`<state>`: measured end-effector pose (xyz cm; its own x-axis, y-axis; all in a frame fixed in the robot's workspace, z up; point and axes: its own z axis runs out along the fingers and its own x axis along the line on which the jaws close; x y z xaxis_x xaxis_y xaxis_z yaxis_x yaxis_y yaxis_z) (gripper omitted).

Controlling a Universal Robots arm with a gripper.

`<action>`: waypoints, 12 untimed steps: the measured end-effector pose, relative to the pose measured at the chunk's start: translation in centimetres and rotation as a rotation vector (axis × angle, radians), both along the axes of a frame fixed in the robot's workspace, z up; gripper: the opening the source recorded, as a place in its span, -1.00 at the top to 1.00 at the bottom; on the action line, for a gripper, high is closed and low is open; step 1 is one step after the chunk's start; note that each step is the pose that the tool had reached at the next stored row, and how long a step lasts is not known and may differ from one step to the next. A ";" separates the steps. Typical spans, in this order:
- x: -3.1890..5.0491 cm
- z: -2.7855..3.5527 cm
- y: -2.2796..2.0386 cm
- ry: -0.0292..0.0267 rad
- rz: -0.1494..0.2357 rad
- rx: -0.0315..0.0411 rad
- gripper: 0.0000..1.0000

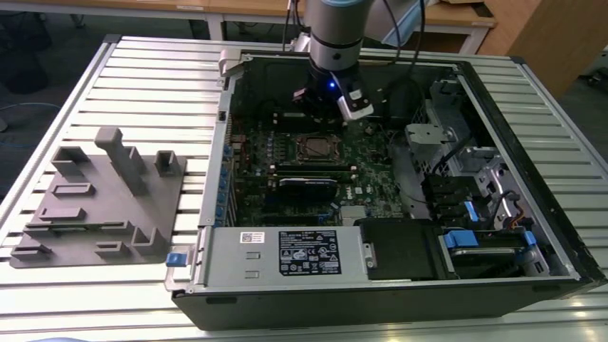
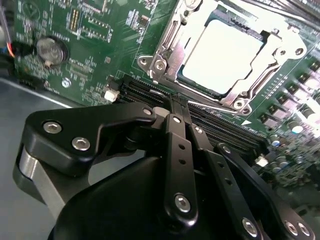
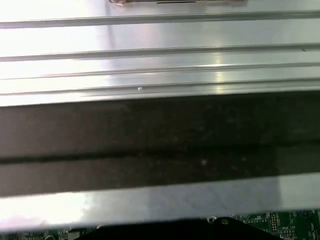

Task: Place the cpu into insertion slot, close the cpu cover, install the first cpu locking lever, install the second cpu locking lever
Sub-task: 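Install the first cpu locking lever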

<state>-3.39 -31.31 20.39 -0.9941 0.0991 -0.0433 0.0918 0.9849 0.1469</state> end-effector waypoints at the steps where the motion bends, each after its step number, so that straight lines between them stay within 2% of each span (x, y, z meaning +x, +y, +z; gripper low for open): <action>1: -0.01 -0.01 0.00 0.0000 -0.011 0.0000 0.79; 6: -0.03 -0.10 0.02 -0.0002 -0.042 0.0004 0.79; 12: -0.03 -0.27 0.02 0.0000 -0.150 -0.0001 0.79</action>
